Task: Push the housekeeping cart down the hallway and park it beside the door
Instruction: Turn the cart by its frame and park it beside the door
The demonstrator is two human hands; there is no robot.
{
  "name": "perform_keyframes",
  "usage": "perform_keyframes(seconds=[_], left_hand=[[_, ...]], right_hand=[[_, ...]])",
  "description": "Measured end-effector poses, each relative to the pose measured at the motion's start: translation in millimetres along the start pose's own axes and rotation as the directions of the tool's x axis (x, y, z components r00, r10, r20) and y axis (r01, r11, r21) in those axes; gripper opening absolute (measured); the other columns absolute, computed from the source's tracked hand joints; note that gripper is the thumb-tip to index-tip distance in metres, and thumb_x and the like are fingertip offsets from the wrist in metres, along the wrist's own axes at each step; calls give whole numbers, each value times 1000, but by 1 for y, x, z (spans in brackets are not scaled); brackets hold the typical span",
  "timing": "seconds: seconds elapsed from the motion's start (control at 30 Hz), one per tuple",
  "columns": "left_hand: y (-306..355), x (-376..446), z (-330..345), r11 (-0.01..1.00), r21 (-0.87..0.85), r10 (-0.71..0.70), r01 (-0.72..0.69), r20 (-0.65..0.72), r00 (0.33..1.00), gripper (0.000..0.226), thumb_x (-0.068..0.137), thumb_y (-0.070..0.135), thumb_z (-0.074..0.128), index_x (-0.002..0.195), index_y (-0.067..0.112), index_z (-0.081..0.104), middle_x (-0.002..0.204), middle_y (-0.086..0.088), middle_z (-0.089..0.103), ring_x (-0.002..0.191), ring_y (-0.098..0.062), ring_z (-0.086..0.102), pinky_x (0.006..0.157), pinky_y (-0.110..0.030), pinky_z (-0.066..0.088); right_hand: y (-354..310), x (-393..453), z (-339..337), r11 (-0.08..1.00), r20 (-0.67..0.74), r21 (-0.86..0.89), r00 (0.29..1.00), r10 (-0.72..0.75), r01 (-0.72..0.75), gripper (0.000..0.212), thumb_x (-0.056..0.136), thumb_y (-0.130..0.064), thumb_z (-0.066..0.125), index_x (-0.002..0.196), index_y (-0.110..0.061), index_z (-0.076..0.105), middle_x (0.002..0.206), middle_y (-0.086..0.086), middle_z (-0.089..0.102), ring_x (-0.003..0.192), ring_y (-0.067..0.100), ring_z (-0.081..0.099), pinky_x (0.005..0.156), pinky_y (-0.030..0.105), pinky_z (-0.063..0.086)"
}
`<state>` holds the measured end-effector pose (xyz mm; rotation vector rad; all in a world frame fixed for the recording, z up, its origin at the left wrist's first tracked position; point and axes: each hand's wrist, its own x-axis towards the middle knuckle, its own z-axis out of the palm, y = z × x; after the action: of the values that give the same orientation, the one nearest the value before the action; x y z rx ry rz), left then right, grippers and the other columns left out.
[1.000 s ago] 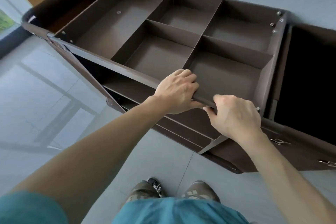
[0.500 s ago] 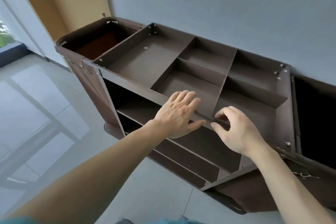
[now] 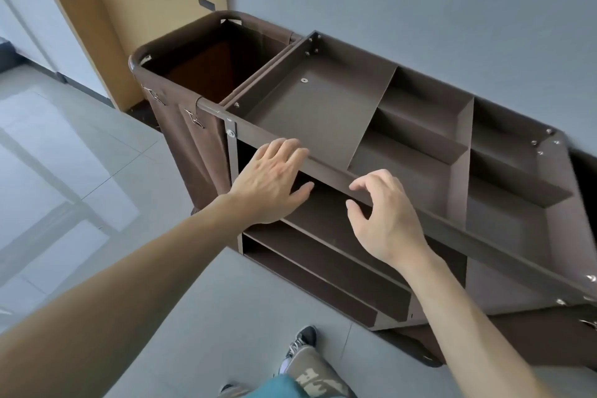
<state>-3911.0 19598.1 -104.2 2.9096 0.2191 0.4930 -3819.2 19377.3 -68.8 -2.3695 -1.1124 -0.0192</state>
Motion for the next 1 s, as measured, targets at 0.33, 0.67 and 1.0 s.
perform_keyframes(seconds=[0.33,0.67,1.0], left_hand=[[-120,13,-22,993,84,-86,84,21,996,62,93,52,51,144,15,44,151,-10,46,143,-30,35,121,-45,23],[-220,30,-47,977,137,-187,165,172,967,81,85,58,63,149,15,38,156,-11,40,146,-32,30,122,-50,25],[-275,67,-17,983,179,-21,-30,278,960,74,78,75,55,133,26,52,125,3,60,122,-21,50,116,-45,30]], right_hand=[[-49,120,65,987,-42,116,994,-104,109,12,90,-12,67,102,-14,66,107,-1,59,101,17,54,88,31,47],[-121,227,122,959,46,221,981,-189,175,21,92,-22,68,109,-11,64,119,8,59,108,22,53,90,35,51],[-122,238,144,990,113,124,990,-82,68,42,93,-37,67,123,-10,58,136,12,48,112,27,52,89,42,53]])
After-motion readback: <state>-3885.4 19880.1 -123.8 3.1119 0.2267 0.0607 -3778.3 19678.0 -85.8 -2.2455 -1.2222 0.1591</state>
